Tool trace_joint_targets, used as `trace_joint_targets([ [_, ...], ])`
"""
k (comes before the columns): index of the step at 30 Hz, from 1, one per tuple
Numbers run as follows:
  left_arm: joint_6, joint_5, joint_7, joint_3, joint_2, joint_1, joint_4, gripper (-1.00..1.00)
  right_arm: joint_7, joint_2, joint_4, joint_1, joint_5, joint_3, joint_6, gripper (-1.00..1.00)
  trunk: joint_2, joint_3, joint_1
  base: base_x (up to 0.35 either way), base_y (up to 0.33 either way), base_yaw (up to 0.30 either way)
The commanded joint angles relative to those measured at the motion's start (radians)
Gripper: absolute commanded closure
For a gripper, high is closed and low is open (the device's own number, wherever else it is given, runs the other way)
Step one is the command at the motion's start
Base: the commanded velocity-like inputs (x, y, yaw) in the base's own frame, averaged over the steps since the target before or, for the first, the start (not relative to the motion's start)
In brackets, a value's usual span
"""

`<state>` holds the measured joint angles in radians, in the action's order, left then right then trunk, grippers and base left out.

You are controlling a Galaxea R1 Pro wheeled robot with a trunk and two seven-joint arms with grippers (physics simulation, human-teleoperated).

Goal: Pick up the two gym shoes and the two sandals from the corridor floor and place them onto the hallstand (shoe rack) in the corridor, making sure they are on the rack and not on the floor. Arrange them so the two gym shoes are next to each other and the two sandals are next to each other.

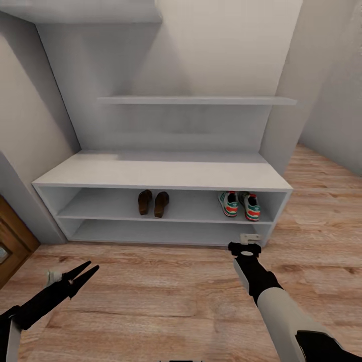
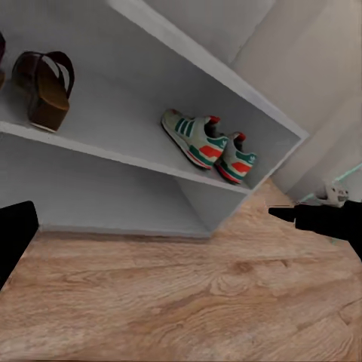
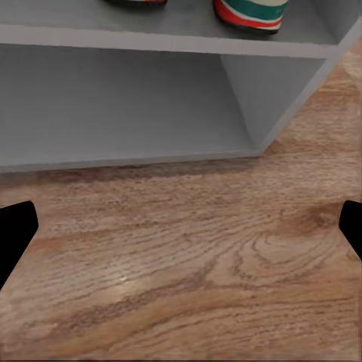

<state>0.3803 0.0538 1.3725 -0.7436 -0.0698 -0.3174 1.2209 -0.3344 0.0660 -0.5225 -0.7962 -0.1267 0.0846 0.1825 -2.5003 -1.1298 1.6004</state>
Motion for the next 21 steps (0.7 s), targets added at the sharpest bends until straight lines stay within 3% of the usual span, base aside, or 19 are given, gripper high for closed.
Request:
trace_joint_targets([
  [1, 0.0, 0.0, -0.057, 0.005, 0.0, -0.001, -0.001, -1.0, 0.0, 0.0, 0.01, 0.0, -0.001, 0.0, 0.0, -1.0, 0.0, 0.004, 0.0, 0.0, 0.0, 0.0],
  [5, 0.0, 0.001, -0.219, 0.037, 0.001, -0.001, -0.002, -1.0, 0.0, 0.0, 0.031, 0.0, -0.001, 0.0, 0.0, -1.0, 0.021, 0.013, -0.012, 0.0, 0.0, 0.0],
  [8, 0.0, 0.0, -0.319, 0.09, 0.001, -0.002, -0.002, -1.0, 0.0, 0.0, 0.051, 0.0, -0.002, 0.001, -0.001, -1.0, 0.021, 0.013, -0.012, 0.0, 0.0, 0.0],
  [10, 0.008, -0.009, -0.434, 0.162, 0.001, -0.004, -0.002, -1.0, 0.0, 0.0, 0.077, 0.0, -0.002, 0.001, -0.017, -1.0, 0.028, 0.017, -0.016, 0.0, 0.0, 0.0],
  [11, 0.011, -0.012, -0.468, 0.18, 0.001, -0.004, -0.002, -1.0, 0.0, 0.0, 0.084, 0.0, -0.002, 0.001, -0.025, -1.0, 0.035, 0.02, -0.02, 0.0, 0.0, 0.0],
  [13, 0.04, -0.034, -0.615, 0.245, 0.001, -0.004, -0.001, -1.0, 0.0, 0.0, 0.117, 0.0, -0.002, 0.001, -0.057, -1.0, 0.049, 0.026, -0.027, 0.0, 0.0, 0.0],
  [14, 0.053, -0.041, -0.654, 0.256, 0.001, -0.005, -0.001, -1.0, 0.0, 0.0, 0.126, 0.0, -0.002, 0.001, -0.064, -1.0, 0.056, 0.029, -0.031, 0.0, 0.0, 0.0],
  [17, 0.113, -0.068, -0.856, 0.289, 0.001, -0.007, -0.002, -1.0, 0.0, 0.0, 0.172, 0.0, -0.002, 0.001, -0.084, -1.0, 0.077, 0.038, -0.043, 0.0, 0.0, 0.0],
  [21, 0.135, -0.077, -1.022, 0.307, 0.003, -0.007, -0.002, -1.0, 0.0, -0.001, 0.21, 0.0, -0.003, 0.001, -0.091, -1.0, 0.105, 0.051, -0.058, 0.0, 0.0, 0.0],
])
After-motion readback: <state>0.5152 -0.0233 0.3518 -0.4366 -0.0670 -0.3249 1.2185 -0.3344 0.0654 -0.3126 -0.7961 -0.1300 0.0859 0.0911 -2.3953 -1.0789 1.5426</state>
